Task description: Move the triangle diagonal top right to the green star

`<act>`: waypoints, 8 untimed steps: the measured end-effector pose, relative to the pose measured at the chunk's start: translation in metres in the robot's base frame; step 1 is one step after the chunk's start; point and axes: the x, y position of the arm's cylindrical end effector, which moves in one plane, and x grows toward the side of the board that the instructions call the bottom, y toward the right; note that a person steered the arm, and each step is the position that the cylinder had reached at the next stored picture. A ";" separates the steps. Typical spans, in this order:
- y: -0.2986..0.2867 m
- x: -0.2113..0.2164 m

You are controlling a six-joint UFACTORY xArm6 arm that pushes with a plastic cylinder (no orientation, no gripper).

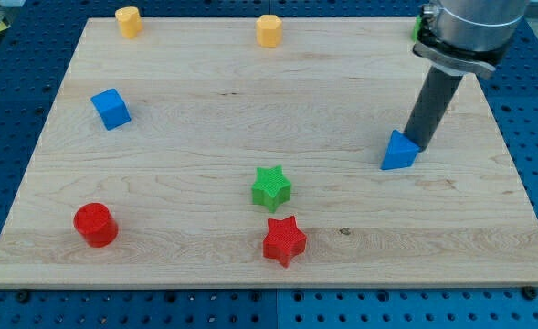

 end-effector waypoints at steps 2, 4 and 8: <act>0.019 0.024; -0.022 0.024; -0.069 0.024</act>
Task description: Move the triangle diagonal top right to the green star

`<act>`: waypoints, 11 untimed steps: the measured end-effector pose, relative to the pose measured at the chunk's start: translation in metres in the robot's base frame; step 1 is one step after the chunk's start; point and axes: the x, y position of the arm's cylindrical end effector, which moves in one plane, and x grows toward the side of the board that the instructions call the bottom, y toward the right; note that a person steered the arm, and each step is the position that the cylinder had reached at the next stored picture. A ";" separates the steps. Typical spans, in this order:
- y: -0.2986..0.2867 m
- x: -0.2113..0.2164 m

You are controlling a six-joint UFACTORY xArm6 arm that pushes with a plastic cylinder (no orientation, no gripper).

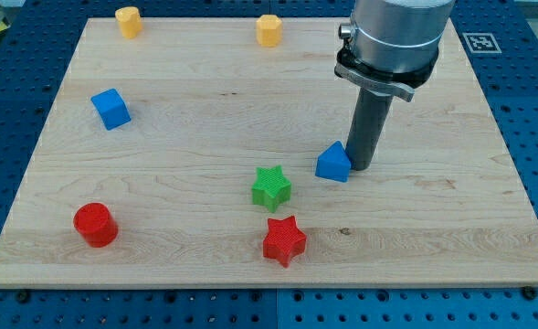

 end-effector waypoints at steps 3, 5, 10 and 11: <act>0.005 0.024; -0.011 0.025; -0.021 0.012; -0.070 0.012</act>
